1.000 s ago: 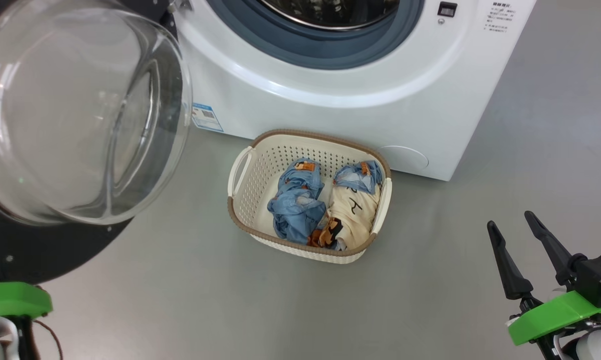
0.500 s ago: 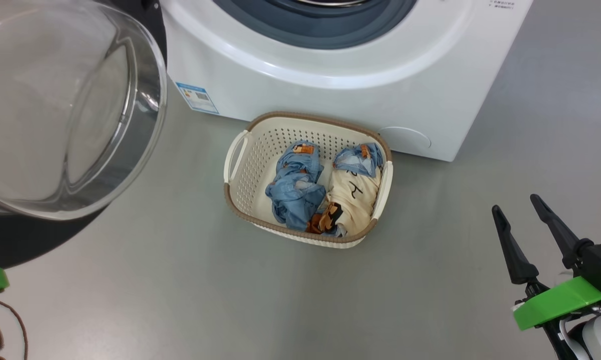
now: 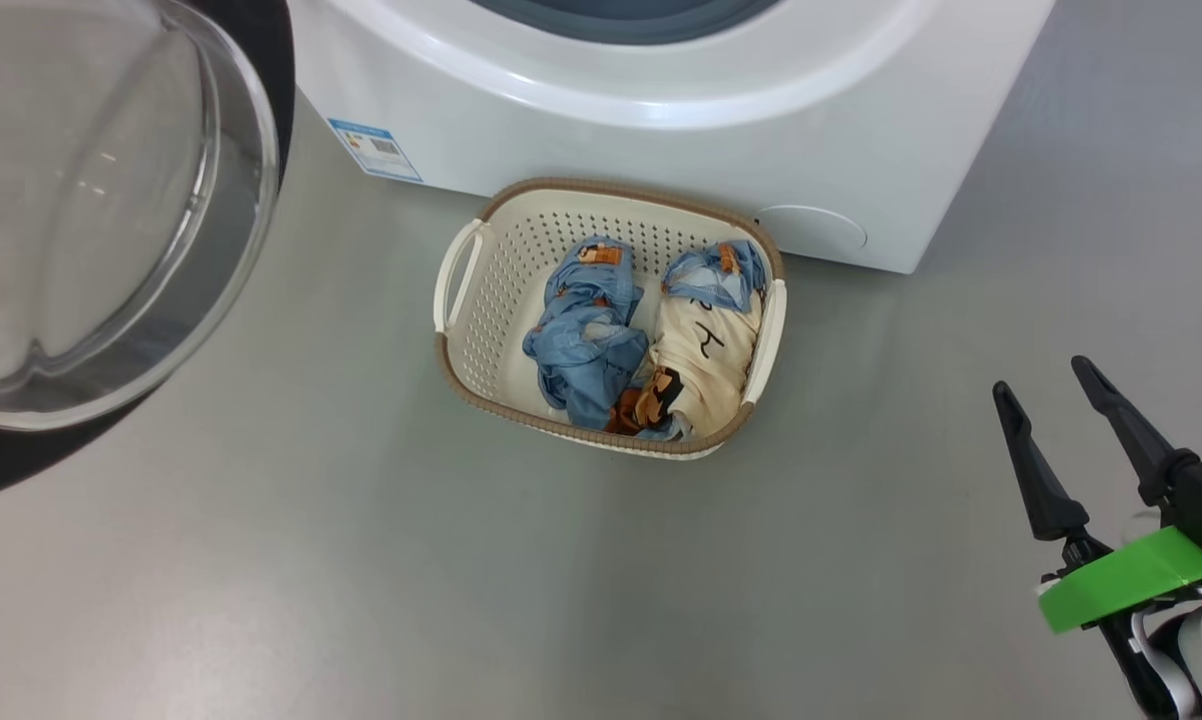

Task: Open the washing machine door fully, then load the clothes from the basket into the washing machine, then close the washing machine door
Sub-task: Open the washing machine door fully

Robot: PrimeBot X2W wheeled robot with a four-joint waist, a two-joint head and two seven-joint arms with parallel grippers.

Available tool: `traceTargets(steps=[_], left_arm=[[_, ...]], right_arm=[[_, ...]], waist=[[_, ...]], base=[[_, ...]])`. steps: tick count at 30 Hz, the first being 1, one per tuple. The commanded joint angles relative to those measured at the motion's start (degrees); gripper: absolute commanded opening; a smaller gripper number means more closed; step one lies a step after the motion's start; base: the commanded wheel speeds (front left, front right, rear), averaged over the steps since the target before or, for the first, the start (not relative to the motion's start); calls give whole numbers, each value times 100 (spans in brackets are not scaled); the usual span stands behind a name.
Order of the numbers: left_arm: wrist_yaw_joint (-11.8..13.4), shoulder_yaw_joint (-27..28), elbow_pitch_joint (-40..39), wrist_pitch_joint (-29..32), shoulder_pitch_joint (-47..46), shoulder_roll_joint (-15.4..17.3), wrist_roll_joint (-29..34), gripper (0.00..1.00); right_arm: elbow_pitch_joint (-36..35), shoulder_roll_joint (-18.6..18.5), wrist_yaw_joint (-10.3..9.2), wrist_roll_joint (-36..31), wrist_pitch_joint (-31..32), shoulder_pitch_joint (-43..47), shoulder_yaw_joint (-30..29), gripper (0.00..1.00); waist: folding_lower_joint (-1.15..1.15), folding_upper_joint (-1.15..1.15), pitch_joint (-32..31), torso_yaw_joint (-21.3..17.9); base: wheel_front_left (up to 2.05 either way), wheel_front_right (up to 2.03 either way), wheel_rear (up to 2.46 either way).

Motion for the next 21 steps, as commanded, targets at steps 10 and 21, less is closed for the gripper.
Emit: traceTargets(steps=[10,21], left_arm=[[49,359,204,-34,-374,618,198,0],[-159,362,211,-34,-264,573,359,0]], right_arm=[[-153,-185,25,-88,-70,-237,113,100],[-75,-46,25,-74,-70,-258,159,100]], waist=[[-1,0,226,-22],[-1,0,-44,-57]], base=[[0,0,0],[0,0,0]])
